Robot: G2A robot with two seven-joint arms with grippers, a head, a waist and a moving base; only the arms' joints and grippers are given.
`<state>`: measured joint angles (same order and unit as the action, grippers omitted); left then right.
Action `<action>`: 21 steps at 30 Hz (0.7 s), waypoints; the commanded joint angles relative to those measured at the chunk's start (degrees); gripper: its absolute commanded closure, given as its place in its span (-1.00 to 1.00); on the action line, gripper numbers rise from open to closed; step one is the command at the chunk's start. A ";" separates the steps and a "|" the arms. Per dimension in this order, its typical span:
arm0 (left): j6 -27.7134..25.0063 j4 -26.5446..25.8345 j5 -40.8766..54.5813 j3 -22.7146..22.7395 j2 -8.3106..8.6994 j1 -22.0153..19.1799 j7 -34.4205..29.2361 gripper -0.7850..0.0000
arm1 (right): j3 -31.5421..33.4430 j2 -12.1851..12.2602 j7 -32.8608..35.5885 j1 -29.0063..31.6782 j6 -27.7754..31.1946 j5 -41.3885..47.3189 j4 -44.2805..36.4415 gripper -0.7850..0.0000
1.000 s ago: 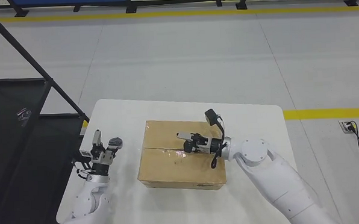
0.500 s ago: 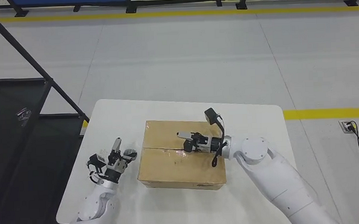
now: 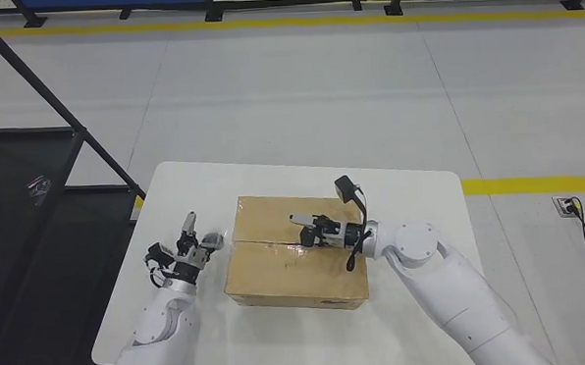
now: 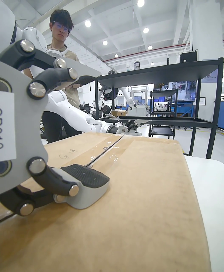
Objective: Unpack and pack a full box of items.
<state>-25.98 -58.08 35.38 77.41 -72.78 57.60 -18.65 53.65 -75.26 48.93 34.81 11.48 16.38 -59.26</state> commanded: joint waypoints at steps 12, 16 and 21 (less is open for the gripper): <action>-9.83 -7.92 -3.04 5.68 0.36 4.96 6.21 -1.00 | 1.19 0.02 0.60 0.57 0.33 -0.23 -0.23 -1.00; -10.40 -12.00 -3.71 7.54 0.47 6.68 8.23 -1.00 | 1.25 -0.08 0.82 0.50 0.37 -0.28 -0.07 -1.00; -10.33 -17.12 -4.49 9.75 0.62 8.64 9.67 -1.00 | 1.52 -0.15 1.04 0.56 0.67 -0.29 0.36 -1.00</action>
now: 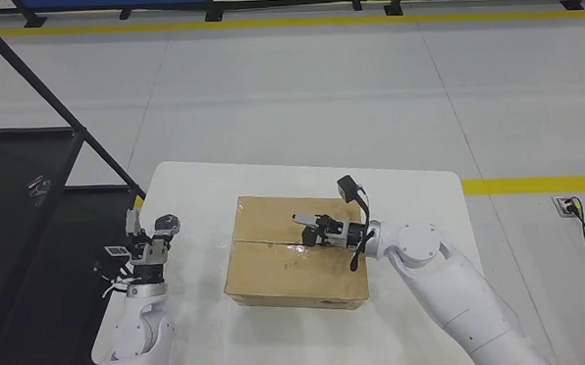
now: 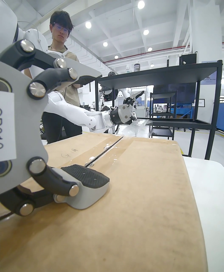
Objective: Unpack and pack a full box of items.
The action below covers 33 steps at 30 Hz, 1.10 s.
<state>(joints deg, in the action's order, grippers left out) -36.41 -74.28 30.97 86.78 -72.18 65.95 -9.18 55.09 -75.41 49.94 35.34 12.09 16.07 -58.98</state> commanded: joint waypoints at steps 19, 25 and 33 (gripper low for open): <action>-0.19 -14.99 -8.62 4.74 -0.02 4.57 4.27 -1.00 | 1.33 -0.02 0.91 0.73 0.71 0.02 0.11 -1.00; 1.10 -20.35 -11.89 4.72 -0.17 5.21 5.18 -1.00 | 2.64 0.33 0.83 1.60 1.30 -0.10 -1.32 -1.00; 3.06 -24.59 -17.68 3.26 -0.54 4.71 6.90 -1.00 | 6.18 1.41 1.52 3.84 1.63 0.36 -4.63 -1.00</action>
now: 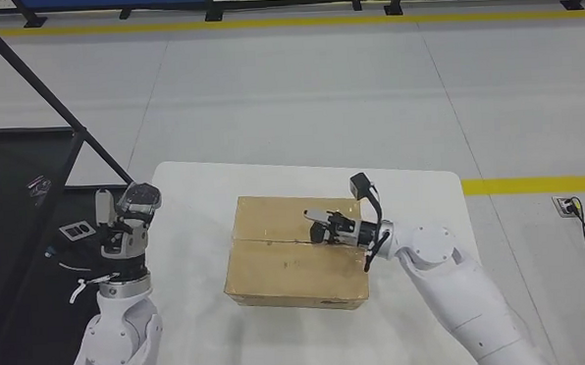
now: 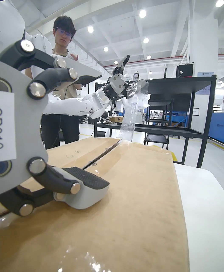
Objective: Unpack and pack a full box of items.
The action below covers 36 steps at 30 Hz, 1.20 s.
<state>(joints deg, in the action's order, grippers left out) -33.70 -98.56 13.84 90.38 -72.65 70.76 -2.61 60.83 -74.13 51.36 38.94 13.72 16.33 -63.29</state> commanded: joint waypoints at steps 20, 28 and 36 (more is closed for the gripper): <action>5.38 -2.98 -14.56 -8.96 -1.58 -2.93 5.14 -1.00 | 11.94 3.38 2.74 7.15 0.98 3.94 -5.74 -1.00; 6.19 -2.02 -20.71 -14.23 -2.45 -4.27 6.74 -1.00 | 14.07 4.03 3.86 8.02 1.77 5.59 -5.02 -1.00; 7.20 0.44 -23.55 -18.18 -3.27 -5.99 7.36 -1.00 | 14.75 4.39 4.36 8.06 1.97 6.39 -4.20 -1.00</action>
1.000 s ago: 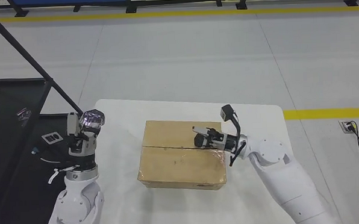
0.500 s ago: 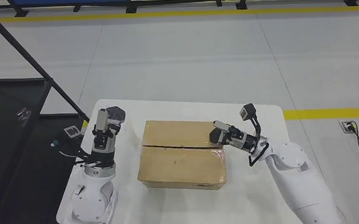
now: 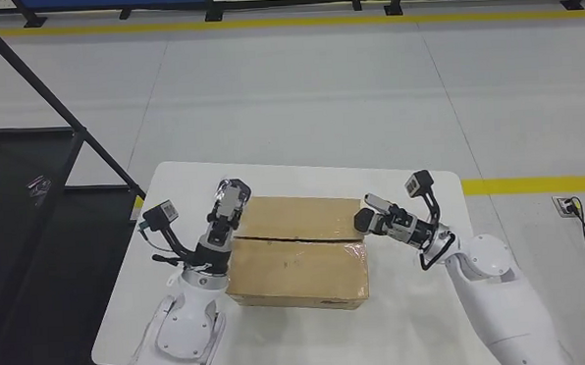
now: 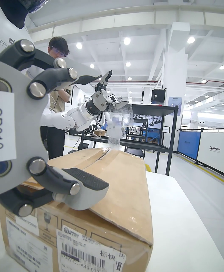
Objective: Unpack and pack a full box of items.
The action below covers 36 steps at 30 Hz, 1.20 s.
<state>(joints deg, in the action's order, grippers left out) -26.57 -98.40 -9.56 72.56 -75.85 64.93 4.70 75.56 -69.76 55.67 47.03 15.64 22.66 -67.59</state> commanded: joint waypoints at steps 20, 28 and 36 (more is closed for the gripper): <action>1.25 3.56 -4.45 -7.86 -1.97 -3.15 -0.74 -1.00 | 3.22 1.13 1.20 1.50 2.39 3.66 2.37 -1.00; 1.62 4.93 -5.59 -10.00 -2.71 -4.09 -0.80 -1.00 | 4.09 1.52 1.48 2.09 2.87 4.62 3.05 -1.00; 1.81 6.40 -6.48 -11.18 -3.28 -4.63 -1.27 -1.00 | 4.47 1.77 1.87 2.08 3.30 5.74 4.12 -1.00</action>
<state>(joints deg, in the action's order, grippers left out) -24.76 -92.20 -15.99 61.52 -79.06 60.38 3.47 79.98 -68.01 57.50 49.14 18.90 28.29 -63.60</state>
